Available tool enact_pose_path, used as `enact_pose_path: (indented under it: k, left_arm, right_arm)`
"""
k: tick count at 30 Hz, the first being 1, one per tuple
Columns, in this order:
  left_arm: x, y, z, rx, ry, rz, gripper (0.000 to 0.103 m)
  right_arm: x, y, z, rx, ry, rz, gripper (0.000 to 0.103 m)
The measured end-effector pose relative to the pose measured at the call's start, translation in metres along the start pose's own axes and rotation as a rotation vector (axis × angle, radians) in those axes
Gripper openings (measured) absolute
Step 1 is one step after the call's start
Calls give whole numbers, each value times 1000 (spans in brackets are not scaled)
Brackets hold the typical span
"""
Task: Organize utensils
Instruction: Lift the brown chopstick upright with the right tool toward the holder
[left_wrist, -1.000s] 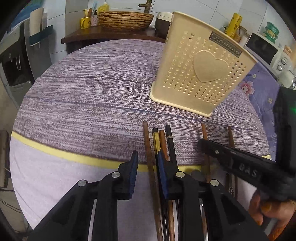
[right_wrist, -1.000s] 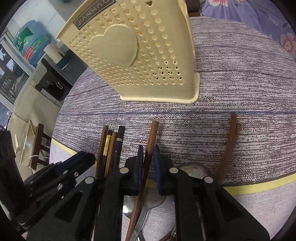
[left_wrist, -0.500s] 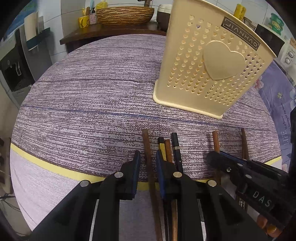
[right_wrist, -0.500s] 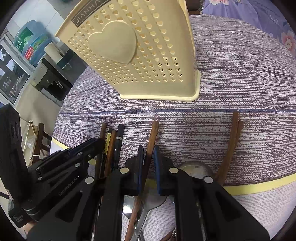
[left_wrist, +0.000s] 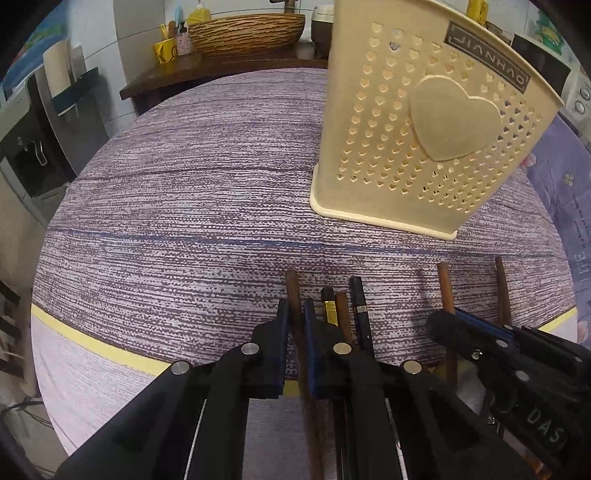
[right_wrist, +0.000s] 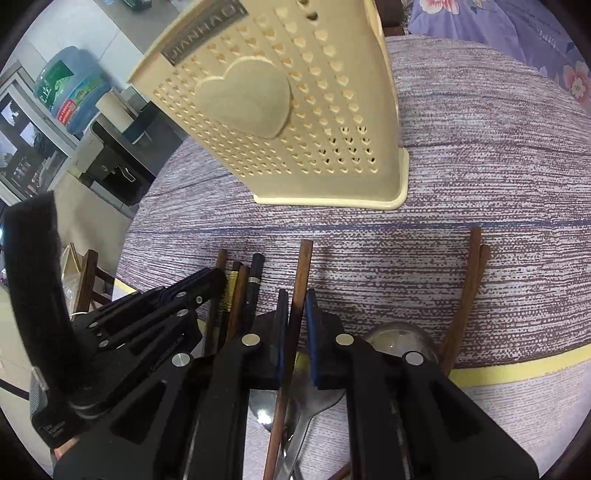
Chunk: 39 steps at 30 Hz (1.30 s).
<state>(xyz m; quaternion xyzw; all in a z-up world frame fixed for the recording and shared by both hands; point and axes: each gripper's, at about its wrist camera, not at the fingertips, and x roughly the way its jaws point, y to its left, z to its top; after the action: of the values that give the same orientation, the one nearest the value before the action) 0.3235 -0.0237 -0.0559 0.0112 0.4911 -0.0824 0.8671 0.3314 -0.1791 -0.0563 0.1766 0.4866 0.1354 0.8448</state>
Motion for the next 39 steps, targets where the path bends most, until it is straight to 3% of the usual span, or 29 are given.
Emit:
enact_pose_path:
  k: [4,13,17,25,31,35,39]
  left_arm:
    - [-31,5,-3,-12,-88,-11,9]
    - [-150,15,-7,-8,-349,-49,9]
    - [-177,22,-9,-13,-418,-42,8]
    - [-198,31,-3,-29,-481,-33,8]
    - [-225,31,22,-33,-555,-18,8]
    - [-251,29,52,-37,-596,-25,8]
    - [-289,20,90,-39,-672,-41,8]
  right_arm:
    - [-23,9,-2,-38,-46,29,10]
    - [-107,37,-8,-153,-181,93,8]
    - [-137,47,-12,-207,-225,114,8]
    - [-170,53,-12,-250,-275,146,8]
    - [-194,59,10,-280,-330,145,7]
    - [-218,66,46,-273,-369,146,7]
    - [-259,71,93,-252,-476,124,7]
